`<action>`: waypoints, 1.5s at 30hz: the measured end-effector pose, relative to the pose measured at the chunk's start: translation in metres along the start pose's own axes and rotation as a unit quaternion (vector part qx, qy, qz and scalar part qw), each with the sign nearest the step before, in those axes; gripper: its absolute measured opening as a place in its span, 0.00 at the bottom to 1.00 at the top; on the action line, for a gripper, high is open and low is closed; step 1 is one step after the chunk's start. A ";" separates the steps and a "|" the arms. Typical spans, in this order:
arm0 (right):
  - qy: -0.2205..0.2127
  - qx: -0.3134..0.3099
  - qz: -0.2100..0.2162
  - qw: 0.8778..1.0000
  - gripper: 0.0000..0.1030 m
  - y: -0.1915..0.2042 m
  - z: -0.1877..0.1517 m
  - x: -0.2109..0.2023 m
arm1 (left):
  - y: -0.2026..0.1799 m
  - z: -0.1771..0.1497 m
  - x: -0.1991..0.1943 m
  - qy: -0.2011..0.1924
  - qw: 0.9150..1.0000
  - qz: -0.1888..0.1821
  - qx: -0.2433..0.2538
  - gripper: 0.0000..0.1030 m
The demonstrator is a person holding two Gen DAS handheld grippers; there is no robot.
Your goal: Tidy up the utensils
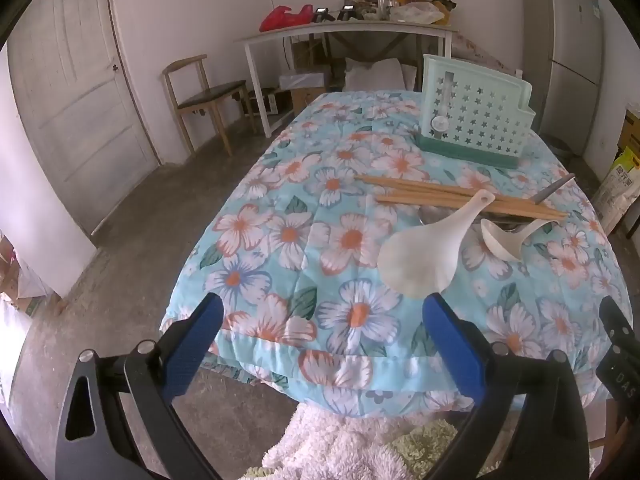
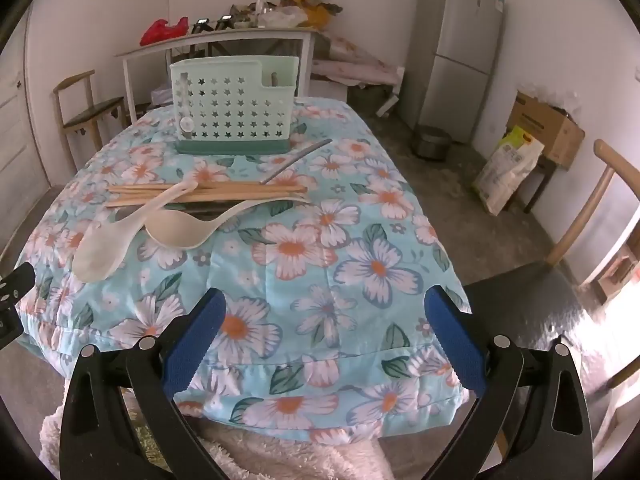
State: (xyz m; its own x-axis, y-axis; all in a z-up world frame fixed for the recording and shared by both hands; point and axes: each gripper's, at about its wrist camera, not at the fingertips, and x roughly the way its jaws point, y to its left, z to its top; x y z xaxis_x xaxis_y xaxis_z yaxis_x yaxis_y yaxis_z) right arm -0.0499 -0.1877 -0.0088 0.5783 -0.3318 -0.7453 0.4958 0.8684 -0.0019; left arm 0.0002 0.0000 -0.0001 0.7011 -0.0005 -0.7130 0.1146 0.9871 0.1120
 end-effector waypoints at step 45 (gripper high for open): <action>-0.004 0.001 0.004 1.000 0.92 0.008 0.003 -0.007 | 0.001 -0.003 0.002 0.007 1.000 -0.002 0.002 0.95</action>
State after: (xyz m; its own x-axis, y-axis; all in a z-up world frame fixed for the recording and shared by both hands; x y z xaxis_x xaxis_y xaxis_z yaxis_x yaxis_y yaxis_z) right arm -0.0482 -0.1798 -0.0016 0.5871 -0.3282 -0.7400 0.4921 0.8705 0.0044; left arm -0.0006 0.0015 -0.0032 0.6906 -0.0023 -0.7232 0.1197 0.9866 0.1112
